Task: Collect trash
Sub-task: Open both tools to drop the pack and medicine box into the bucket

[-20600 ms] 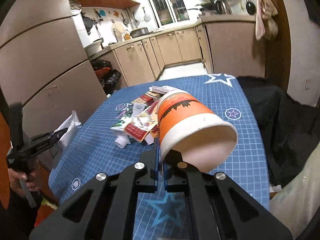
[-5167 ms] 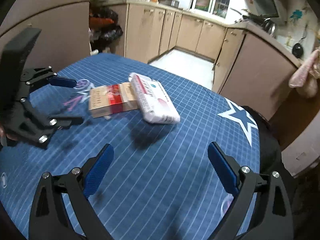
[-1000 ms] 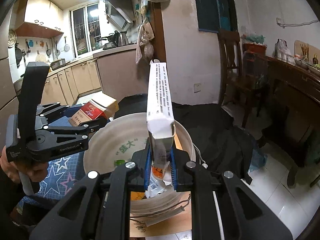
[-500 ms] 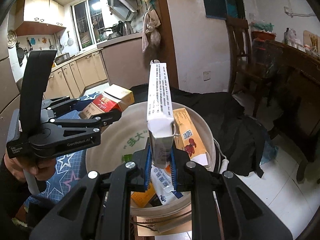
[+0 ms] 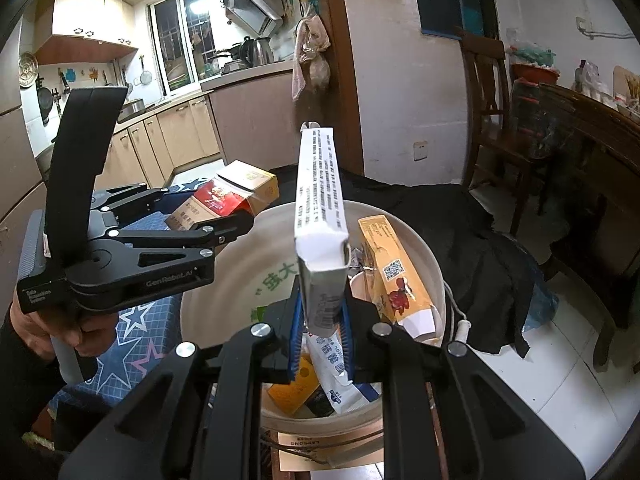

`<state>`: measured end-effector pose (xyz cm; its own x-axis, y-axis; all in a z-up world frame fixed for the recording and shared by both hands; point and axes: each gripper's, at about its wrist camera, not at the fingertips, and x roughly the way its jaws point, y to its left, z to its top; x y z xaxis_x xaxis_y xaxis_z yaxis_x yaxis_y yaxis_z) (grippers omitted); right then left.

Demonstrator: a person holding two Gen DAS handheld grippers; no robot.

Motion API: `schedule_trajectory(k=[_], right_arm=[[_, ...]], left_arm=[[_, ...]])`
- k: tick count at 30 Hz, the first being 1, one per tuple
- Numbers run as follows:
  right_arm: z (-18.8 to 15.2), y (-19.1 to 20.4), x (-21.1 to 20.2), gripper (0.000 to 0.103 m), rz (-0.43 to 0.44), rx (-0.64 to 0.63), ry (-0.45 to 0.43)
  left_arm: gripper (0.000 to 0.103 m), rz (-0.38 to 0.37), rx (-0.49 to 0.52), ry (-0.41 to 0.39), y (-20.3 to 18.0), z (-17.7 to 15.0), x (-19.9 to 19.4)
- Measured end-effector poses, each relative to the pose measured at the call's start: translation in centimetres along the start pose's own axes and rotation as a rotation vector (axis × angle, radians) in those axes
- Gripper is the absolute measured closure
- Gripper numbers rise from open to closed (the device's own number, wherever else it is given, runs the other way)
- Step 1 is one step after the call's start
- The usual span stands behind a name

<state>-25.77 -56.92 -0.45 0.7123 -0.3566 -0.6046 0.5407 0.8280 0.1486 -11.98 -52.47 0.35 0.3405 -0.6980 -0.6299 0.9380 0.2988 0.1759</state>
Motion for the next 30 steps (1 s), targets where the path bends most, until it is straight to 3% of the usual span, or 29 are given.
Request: schedule_trajectory(k=[17,18,19,20,21,30], right_arm=[[-0.2,0.7,1.1,0.087,0.008,-0.044,0.034],[-0.3,0.8,1.2,0.083,-0.003,-0.051,0.035],[-0.3,0.9,1.2,0.063,-0.013,-0.055,0.032],[-0.3,0.8,1.1,0.051,-0.018,-0.056,0.020],[-0.3,0.8,1.1,0.051,-0.018,-0.057,0.020],[-0.6,0.0,0.6,0.051,-0.014,-0.014,0.010]], left_arm=[[0.046,-0.018,0.011,-0.005,-0.5,0.6,0.3],[0.046,-0.017,0.012,-0.003,-0.6,0.7,0.5],[0.044,-0.017,0.014,0.002,-0.6,0.7,0.7],[0.038,-0.014,0.019,0.011,-0.7,0.8,1.0],[0.029,-0.005,0.021,0.010,-0.8,0.8,1.2],[0.028,-0.001,0.032,-0.005,-0.8,0.2,0.9]])
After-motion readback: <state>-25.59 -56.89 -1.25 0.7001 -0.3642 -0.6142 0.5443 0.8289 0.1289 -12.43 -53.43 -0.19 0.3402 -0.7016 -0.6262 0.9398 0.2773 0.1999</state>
